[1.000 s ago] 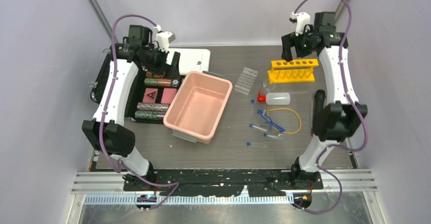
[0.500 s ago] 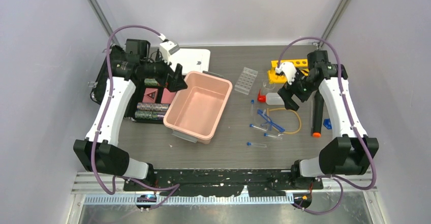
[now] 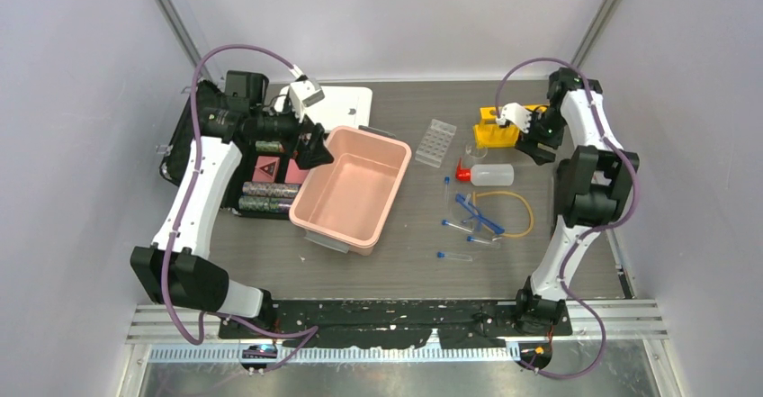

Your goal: Organize the chemistry lab equipment

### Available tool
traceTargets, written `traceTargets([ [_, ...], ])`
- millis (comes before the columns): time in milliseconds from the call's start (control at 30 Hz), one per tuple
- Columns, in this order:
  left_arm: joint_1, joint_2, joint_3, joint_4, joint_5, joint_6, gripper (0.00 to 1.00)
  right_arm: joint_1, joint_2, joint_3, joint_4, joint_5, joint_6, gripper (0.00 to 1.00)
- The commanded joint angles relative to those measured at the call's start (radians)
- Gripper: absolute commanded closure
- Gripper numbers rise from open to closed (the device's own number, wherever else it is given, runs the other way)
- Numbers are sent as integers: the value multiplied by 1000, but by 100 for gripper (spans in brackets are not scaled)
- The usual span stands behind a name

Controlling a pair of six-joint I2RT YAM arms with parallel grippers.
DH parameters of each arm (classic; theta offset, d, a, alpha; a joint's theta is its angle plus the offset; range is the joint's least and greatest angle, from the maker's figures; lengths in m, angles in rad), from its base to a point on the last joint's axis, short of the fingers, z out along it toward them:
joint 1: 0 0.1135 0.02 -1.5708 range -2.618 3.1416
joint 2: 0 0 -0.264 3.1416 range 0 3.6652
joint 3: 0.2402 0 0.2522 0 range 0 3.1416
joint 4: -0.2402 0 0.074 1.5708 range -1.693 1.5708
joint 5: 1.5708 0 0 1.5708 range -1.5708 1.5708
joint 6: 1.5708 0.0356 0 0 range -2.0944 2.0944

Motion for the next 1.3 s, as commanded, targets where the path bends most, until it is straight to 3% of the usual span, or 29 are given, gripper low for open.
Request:
traceTargets([
  [0,-3,1,22,3,40,48,1,4,94,127,-1,23,-138,29],
  [367,-4,71,90,-6,15,41,2,12,239,122,53,-41,-216,36],
  [733,-3,93,113,-4,-4,35,2,24,269,51,61,-75,-252,46],
  [1067,-4,63,88,23,-10,24,3,18,215,5,40,-88,-287,80],
  [1267,-3,34,41,82,-33,16,3,-7,114,-9,-13,-107,-313,92],
])
